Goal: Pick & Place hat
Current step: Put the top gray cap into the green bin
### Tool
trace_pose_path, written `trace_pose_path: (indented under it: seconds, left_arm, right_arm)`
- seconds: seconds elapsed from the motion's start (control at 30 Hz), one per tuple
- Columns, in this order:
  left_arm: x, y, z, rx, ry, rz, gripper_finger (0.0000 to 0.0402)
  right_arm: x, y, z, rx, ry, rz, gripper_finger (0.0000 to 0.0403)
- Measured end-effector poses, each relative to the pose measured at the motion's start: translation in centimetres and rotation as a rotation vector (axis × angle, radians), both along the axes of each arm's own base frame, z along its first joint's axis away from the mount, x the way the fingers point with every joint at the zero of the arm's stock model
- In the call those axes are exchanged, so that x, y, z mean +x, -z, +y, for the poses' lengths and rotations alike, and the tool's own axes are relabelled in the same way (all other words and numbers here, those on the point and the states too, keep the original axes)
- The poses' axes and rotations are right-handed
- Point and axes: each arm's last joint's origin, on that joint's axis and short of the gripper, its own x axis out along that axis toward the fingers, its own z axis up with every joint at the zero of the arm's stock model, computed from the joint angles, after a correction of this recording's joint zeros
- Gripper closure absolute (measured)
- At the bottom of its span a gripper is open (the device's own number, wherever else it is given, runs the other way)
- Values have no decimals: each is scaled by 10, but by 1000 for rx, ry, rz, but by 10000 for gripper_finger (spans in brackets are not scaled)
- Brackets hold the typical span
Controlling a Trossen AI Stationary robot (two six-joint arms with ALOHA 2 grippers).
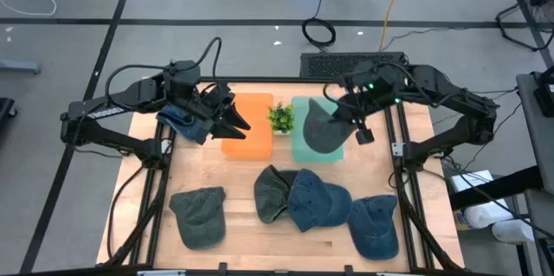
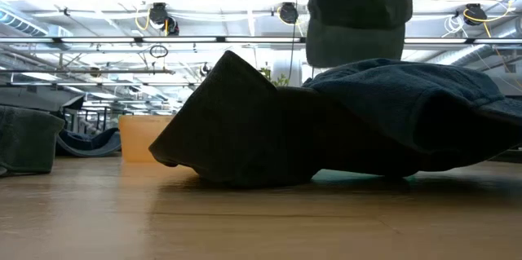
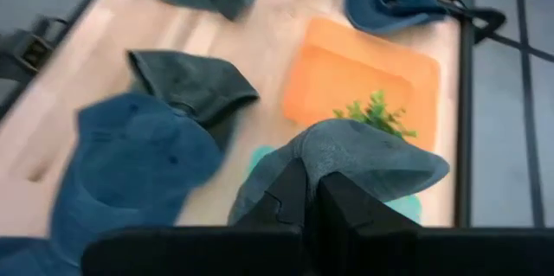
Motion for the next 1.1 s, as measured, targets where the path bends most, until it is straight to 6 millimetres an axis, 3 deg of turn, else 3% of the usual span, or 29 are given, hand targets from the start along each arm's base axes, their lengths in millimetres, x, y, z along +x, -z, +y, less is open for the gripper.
trace_pose_path:
  seconds: [0.6,1.1]
  left_arm:
    - [0,0,0,0,0,0,215]
    - [0,0,0,-5,-1,3,215]
  right_arm:
    - [36,41,-54,32,-11,171,403]
    - [48,96,-48,168,-70,245,403]
